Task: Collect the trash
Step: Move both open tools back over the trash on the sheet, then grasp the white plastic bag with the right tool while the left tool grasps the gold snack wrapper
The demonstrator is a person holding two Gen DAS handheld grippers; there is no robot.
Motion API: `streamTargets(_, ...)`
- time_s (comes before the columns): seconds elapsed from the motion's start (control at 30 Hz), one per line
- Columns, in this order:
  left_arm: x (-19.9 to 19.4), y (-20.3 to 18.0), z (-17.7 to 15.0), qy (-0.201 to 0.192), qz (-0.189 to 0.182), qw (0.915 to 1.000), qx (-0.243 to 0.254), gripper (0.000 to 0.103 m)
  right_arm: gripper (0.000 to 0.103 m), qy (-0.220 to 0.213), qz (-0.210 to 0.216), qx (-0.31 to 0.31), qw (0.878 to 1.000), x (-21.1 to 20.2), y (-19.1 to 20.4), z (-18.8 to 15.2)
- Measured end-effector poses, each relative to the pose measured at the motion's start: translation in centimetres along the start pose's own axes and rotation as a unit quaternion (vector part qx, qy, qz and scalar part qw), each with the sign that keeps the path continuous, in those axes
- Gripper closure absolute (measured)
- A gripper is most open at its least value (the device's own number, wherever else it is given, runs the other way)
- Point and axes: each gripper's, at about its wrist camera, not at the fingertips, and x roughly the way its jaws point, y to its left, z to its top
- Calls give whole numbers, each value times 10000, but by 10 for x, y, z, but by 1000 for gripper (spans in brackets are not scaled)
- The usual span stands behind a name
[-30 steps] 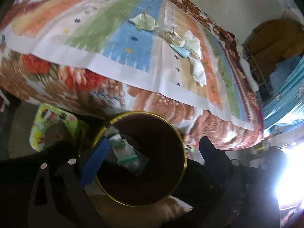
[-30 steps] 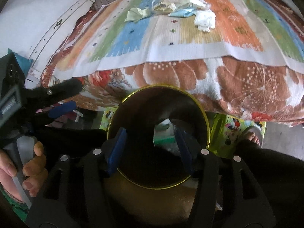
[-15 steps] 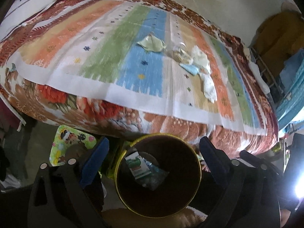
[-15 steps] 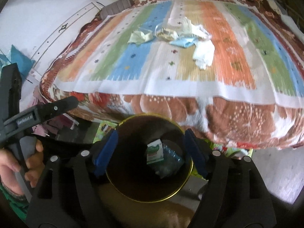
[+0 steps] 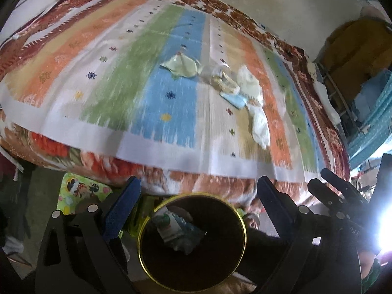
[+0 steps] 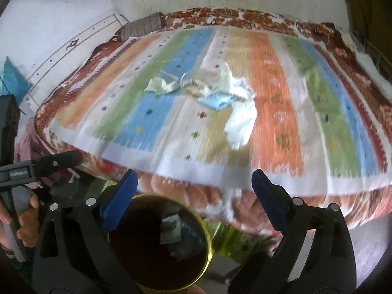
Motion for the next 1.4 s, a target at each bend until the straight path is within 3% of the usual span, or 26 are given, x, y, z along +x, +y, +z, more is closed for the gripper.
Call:
streamTargets(0.17, 12, 5, 25, 13, -209, 9995, -236, 6, 12, -103, -102, 186, 9997, 10, -10, 18)
streamTargets(0.33, 37, -5, 40, 323, -573, 9972, -348, 6, 11, -288, -222, 548, 9978, 16, -30, 33)
streamTargets(0.53, 53, -14, 55, 229, -731, 9964, -362, 6, 9, -295, -31, 782, 9965, 32, -42, 46)
streamTargets(0.73, 56, -7, 76, 89, -1033, 9921, -703, 6, 9, -487, -241, 505, 9972, 46, -38, 60)
streamTargets(1.07, 91, 0, 95, -25, -1127, 9881, -1044, 6, 9, -454, -413, 322, 9976, 78, -44, 80)
streamTargets(1.23, 93, 4, 100, -404, -1139, 9837, -1332, 7, 10, -402, -448, 379, 9975, 98, -55, 87)
streamTargets(1.4, 114, 4, 106, -185, -1272, 9821, -1379, 7, 10, -371, -352, 511, 9974, 112, -63, 93)
